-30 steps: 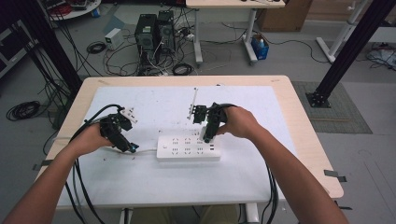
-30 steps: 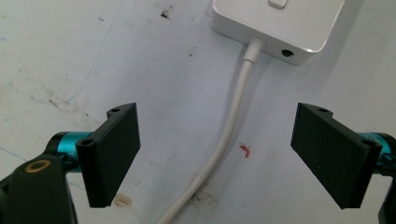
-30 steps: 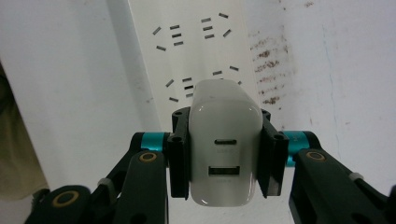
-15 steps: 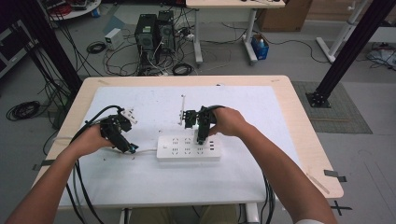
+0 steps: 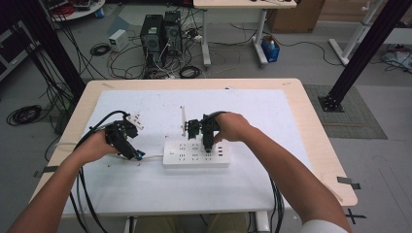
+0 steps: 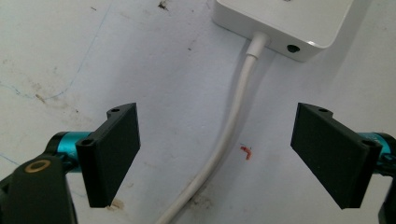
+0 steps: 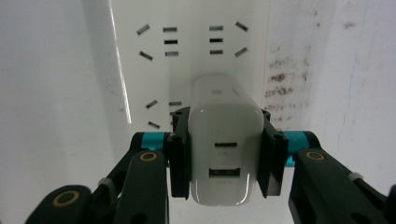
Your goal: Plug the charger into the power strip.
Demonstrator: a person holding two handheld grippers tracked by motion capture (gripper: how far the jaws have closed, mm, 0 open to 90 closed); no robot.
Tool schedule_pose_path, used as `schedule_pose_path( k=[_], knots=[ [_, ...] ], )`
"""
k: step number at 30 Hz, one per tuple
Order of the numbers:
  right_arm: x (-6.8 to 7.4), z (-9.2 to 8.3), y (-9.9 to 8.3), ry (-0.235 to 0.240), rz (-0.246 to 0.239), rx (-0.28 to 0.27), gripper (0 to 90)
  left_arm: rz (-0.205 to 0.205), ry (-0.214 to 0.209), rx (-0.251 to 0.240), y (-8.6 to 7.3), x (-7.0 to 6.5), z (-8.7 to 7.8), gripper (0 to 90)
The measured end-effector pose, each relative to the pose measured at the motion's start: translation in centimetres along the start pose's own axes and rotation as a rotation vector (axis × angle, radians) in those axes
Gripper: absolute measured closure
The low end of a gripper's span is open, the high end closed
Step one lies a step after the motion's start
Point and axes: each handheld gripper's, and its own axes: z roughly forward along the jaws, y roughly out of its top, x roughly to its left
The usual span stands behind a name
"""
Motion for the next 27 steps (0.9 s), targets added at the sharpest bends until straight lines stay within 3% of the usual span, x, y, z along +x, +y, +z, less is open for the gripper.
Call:
schedule_pose_path(
  k=[1,3,11,12,13,14,15,18,20,23,27],
  knots=[
    [0.0,0.0,0.1,0.003,0.009,-0.004,62.7,-0.021,-0.001,-0.019,-0.1,-0.2,0.2,15.8],
    [-0.3,0.0,0.1,0.016,0.009,-0.010,62.7,-0.025,-0.005,-0.018,0.0,-0.1,0.4,15.8],
    [-1.1,0.3,-0.2,0.066,0.025,-0.032,62.6,-0.016,-0.013,-0.010,0.2,0.0,0.6,15.9],
    [-1.0,0.3,-0.2,0.060,0.028,-0.035,62.5,-0.026,-0.017,-0.015,0.2,0.0,0.8,15.8],
    [-0.9,0.5,-0.3,0.054,0.026,-0.048,62.5,-0.011,-0.012,-0.002,0.2,0.2,0.7,15.8],
    [-0.7,0.6,-0.3,0.048,0.036,-0.047,62.5,-0.027,-0.015,-0.013,0.2,0.1,0.9,15.8],
    [-0.6,0.7,-0.3,0.036,0.018,-0.057,62.6,-0.014,-0.014,0.001,0.2,0.2,0.8,15.9],
    [0.7,0.7,-0.3,-0.044,-0.021,-0.055,62.7,-0.033,-0.015,-0.018,0.2,0.1,0.9,15.8],
    [1.0,0.8,-0.4,-0.067,-0.026,-0.059,62.7,-0.023,-0.015,-0.015,0.1,0.2,0.9,15.9],
    [0.7,0.8,-0.4,-0.046,-0.020,-0.053,62.7,-0.018,-0.012,-0.006,0.1,0.3,0.8,15.9],
    [-0.4,0.8,-0.2,0.019,0.002,-0.043,62.7,-0.028,-0.013,-0.014,0.1,0.1,0.8,15.8]
  ],
)
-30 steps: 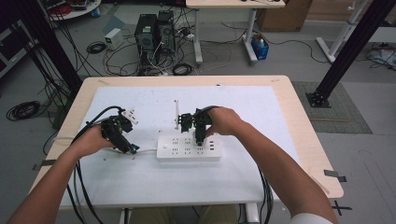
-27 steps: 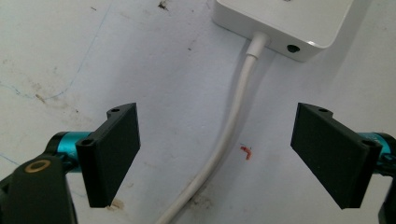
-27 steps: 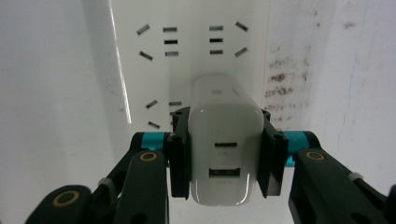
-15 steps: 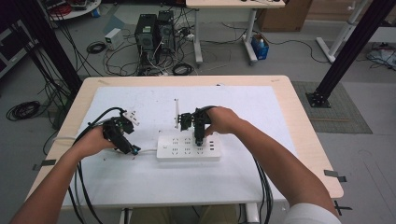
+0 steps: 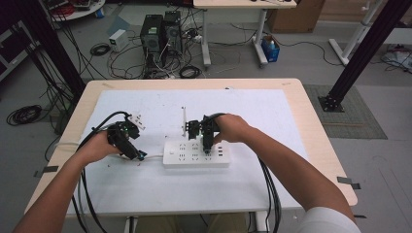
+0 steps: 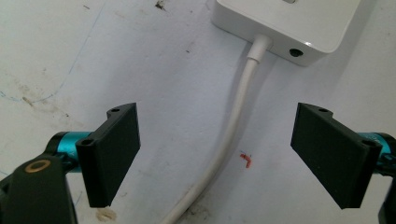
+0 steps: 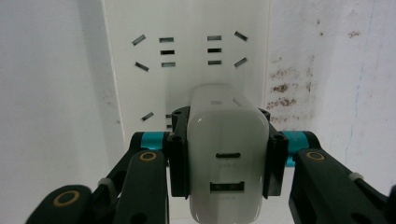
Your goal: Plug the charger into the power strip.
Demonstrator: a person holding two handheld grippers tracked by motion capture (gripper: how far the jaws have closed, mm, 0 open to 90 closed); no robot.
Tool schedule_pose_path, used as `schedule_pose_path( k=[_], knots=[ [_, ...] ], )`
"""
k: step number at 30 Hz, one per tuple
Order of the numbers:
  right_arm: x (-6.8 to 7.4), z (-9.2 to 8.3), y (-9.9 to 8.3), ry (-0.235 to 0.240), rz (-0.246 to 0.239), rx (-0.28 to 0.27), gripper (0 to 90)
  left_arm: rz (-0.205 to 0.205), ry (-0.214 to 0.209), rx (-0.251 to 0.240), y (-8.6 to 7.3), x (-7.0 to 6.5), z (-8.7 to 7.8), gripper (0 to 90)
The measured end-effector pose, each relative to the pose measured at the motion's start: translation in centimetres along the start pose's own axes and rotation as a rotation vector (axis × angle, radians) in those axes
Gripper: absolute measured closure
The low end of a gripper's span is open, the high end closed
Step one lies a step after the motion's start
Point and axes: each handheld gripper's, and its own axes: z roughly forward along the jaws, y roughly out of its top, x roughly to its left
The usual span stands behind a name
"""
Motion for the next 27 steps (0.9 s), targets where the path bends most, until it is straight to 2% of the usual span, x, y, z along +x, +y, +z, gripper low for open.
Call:
schedule_pose_path(
  k=[5,6,7,9,10,11,13,14,16,21,23,24,27],
  knots=[
    [0.5,0.1,0.3,-0.024,-0.015,0.024,62.8,0.009,0.004,0.008,0.0,0.1,-0.1,15.8],
    [0.5,0.1,0.3,-0.024,-0.015,0.024,62.8,-0.008,0.005,-0.011,-0.1,-0.1,-0.1,15.8],
    [1.0,0.2,0.0,-0.055,-0.031,-0.002,62.8,-0.014,0.005,-0.014,-0.1,-0.1,-0.1,15.9],
    [1.1,0.2,0.1,-0.057,-0.036,0.004,62.8,-0.017,0.004,-0.015,-0.1,-0.2,0.0,15.8],
    [1.0,0.3,0.1,-0.051,-0.039,0.004,62.8,0.006,0.006,0.008,-0.1,0.0,-0.1,15.8],
    [0.7,0.3,0.1,-0.035,-0.036,0.002,62.8,-0.016,0.005,-0.012,-0.1,-0.2,0.1,15.9],
    [-0.4,0.3,0.1,0.029,-0.014,-0.004,62.7,-0.002,0.004,0.006,-0.1,-0.2,0.1,15.9],
    [-0.7,0.3,0.0,0.050,0.002,-0.004,62.7,-0.012,0.002,-0.003,-0.2,-0.3,0.1,15.9],
    [-0.8,0.4,0.0,0.050,-0.010,-0.014,62.7,-0.005,0.001,0.003,-0.2,-0.3,0.1,15.8],
    [0.8,0.5,-0.6,-0.037,-0.029,-0.048,62.7,-0.014,0.001,-0.005,-0.2,-0.5,0.3,15.9],
    [0.7,0.5,-0.8,-0.036,-0.023,-0.062,62.7,-0.005,0.005,-0.001,-0.2,-0.5,0.2,15.9],
    [0.7,0.5,-0.9,-0.036,-0.026,-0.074,62.5,-0.019,0.005,-0.015,-0.3,-0.5,0.2,15.8],
    [0.4,0.5,-1.0,-0.013,-0.022,-0.096,61.2,-0.016,0.008,-0.004,-0.4,-0.4,0.3,15.8]
  ],
)
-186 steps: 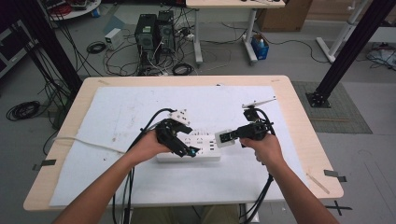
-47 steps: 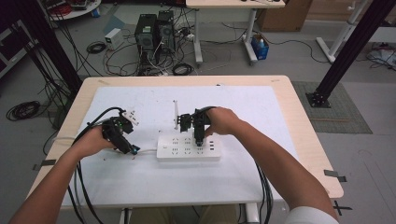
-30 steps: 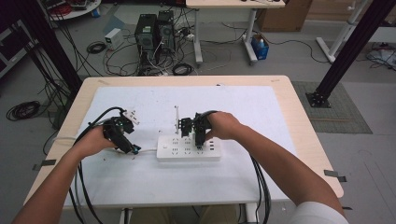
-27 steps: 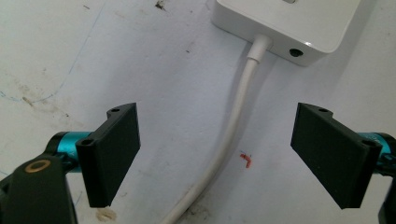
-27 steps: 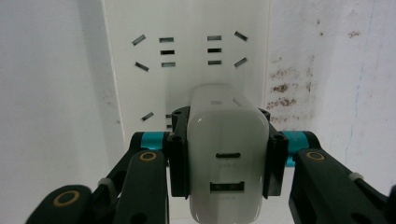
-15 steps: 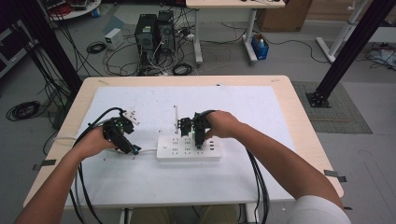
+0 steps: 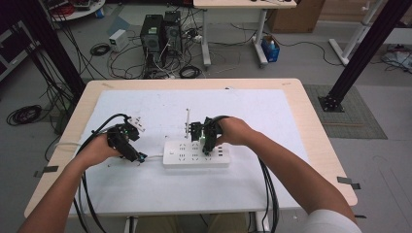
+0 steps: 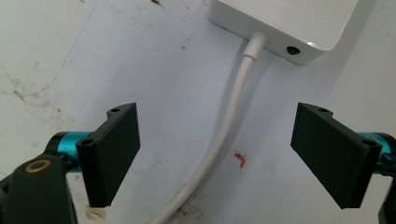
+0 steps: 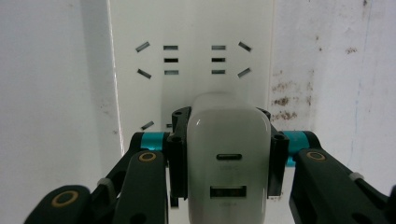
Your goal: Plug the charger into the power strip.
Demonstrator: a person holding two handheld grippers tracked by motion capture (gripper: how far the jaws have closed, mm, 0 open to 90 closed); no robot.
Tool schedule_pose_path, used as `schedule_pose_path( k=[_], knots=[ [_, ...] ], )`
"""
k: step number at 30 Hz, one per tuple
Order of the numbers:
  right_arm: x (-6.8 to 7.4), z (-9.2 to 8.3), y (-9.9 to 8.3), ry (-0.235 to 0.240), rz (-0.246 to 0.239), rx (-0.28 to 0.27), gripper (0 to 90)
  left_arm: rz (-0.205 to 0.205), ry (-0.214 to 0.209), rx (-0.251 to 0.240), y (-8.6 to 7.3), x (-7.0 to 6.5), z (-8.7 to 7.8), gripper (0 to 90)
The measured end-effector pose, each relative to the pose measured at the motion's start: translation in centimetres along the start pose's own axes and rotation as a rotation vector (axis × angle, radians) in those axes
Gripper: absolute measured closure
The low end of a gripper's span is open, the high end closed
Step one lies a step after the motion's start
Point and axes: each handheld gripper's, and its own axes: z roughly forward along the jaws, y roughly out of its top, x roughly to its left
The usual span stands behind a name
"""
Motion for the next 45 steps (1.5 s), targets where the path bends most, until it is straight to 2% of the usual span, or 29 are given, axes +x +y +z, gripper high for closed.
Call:
schedule_pose_path(
  k=[1,3,4,5,6,7,8,9,10,12,13,14,15,18,19,20,23,24,25,27,29,32,33,34,35,36,37,40,45],
  knots=[
    [-0.1,0.1,-0.2,0.003,0.003,0.004,47.8,0.000,0.000,0.000,0.0,0.0,0.0,15.8],
    [-0.1,0.1,-0.2,0.003,0.003,0.004,47.8,-0.007,-0.001,-0.008,0.0,0.0,0.0,15.9],
    [-1.1,-0.5,-1.2,0.034,0.127,-0.053,32.2,-0.010,0.002,-0.019,-0.1,0.1,-0.2,15.8],
    [-1.1,-0.5,-1.2,0.034,0.127,-0.053,32.2,-0.010,0.002,-0.019,-0.1,0.1,-0.2,15.8],
    [-1.4,-1.2,-1.7,0.036,0.162,-0.098,30.1,-0.013,0.001,-0.021,-0.1,0.2,-0.2,15.8],
    [-2.1,-2.4,-2.6,0.051,0.251,-0.182,21.1,-0.019,0.003,-0.029,-0.2,0.2,-0.3,15.8],
    [-2.1,-2.4,-2.6,0.051,0.251,-0.182,21.1,-0.019,0.003,-0.029,-0.2,0.2,-0.3,15.8],
    [-2.7,-3.4,-3.6,0.050,0.315,-0.254,21.0,-0.017,0.003,-0.032,-0.1,0.1,-0.3,15.9],
    [-2.7,-3.4,-3.6,0.050,0.315,-0.254,21.0,-0.017,0.003,-0.032,-0.1,0.1,-0.3,15.8],
    [-3.1,-4.2,-4.5,0.029,0.365,-0.301,20.6,-0.013,0.007,-0.032,-0.1,0.1,-0.4,15.8],
    [-3.2,-4.7,-5.3,-0.002,0.415,-0.313,12.5,-0.023,0.010,-0.041,-0.1,0.1,-0.5,15.8],
    [-3.2,-4.7,-5.3,-0.002,0.415,-0.313,12.5,-0.023,0.010,-0.041,-0.1,0.1,-0.5,15.8],
    [-3.3,-5.2,-6.1,-0.035,0.474,-0.328,12.6,-0.032,0.008,-0.055,-0.2,0.2,-0.7,15.8],
    [-3.3,-5.4,-6.6,-0.034,0.490,-0.338,12.5,-0.036,0.007,-0.063,-0.3,0.3,-0.8,15.8],
    [-3.1,-6.4,-7.9,-0.051,0.534,-0.353,12.5,-0.057,0.004,-0.082,-0.4,0.4,-1.1,15.8],
    [-3.0,-6.8,-8.3,-0.069,0.555,-0.362,12.5,-0.057,0.004,-0.082,-0.4,0.4,-1.1,15.8],
    [-2.8,-7.5,-9.1,-0.082,0.595,-0.371,12.4,-0.069,0.006,-0.084,-0.5,0.7,-1.4,15.8],
    [-2.7,-8.1,-9.8,-0.104,0.634,-0.379,2.8,-0.071,0.003,-0.084,-0.5,0.8,-1.5,15.8],
    [-2.7,-8.1,-9.8,-0.104,0.634,-0.379,2.8,-0.072,0.000,-0.087,-0.5,0.9,-1.6,15.8],
    [-2.6,-8.6,-10.6,-0.124,0.672,-0.369,0.8,-0.072,0.004,-0.083,-0.4,0.9,-1.8,15.8],
    [-2.5,-9.0,-11.4,-0.116,0.721,-0.365,0.8,-0.069,0.007,-0.087,-0.4,0.9,-2.0,15.8],
    [-2.0,-9.7,-12.6,-0.132,0.753,-0.367,0.8,-0.068,0.011,-0.086,-0.5,1.1,-2.4,15.8],
    [-1.5,-10.2,-13.5,-0.143,0.776,-0.368,0.8,-0.070,0.011,-0.089,-0.5,1.2,-2.4,15.8],
    [-1.5,-10.2,-13.5,-0.143,0.776,-0.368,0.8,-0.072,0.009,-0.091,-0.6,1.2,-2.5,15.8],
    [-1.0,-10.7,-14.5,-0.151,0.800,-0.369,0.8,-0.074,0.009,-0.092,-0.6,1.3,-2.5,15.8],
    [-1.0,-10.7,-14.5,-0.151,0.800,-0.369,0.8,-0.073,0.006,-0.091,-0.7,1.3,-2.5,15.8],
    [-0.5,-11.1,-15.6,-0.158,0.822,-0.372,0.8,-0.074,0.006,-0.087,-0.7,1.4,-2.5,15.8],
    [0.0,-11.3,-16.4,-0.165,0.841,-0.366,0.8,-0.062,0.004,-0.071,-0.8,1.5,-2.4,15.8],
    [1.2,-11.6,-18.0,-0.182,0.870,-0.354,0.8,-0.063,0.005,-0.071,-0.8,1.6,-2.3,15.8]
  ],
)
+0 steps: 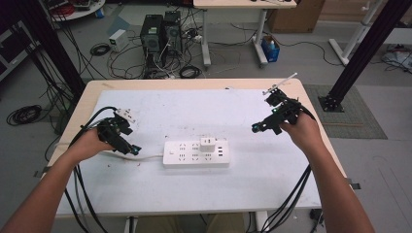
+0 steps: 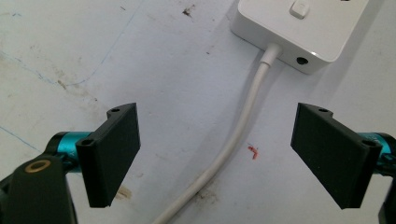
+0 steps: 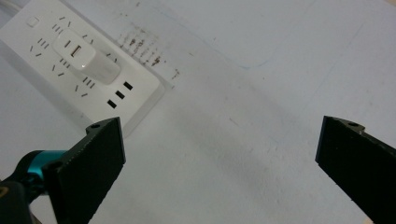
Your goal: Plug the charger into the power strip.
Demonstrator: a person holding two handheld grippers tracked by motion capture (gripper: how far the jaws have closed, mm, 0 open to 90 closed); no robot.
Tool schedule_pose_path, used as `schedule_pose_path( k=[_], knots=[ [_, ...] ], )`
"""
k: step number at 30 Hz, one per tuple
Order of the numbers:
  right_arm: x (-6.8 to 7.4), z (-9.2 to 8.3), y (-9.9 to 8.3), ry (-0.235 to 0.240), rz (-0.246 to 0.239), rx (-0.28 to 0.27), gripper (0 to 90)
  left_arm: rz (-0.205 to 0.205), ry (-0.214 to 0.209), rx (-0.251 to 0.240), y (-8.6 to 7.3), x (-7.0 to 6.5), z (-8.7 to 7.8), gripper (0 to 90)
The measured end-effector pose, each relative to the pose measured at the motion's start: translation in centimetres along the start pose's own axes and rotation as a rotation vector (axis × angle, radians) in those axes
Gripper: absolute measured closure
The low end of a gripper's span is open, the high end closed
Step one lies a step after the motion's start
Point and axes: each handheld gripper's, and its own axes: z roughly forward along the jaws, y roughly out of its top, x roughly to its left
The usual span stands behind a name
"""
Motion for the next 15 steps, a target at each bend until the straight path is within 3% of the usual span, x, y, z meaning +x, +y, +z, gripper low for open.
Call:
schedule_pose_path(
  k=[8,15],
  knots=[
    [0.0,-1.2,-2.1,-0.034,0.014,-0.025,0.8,-0.012,0.021,-0.018,-0.1,0.0,-0.5,15.8],
    [0.2,-1.0,-3.5,-0.049,0.020,-0.001,0.8,-0.007,0.041,-0.020,-0.2,-0.3,-0.9,15.8]
  ],
)
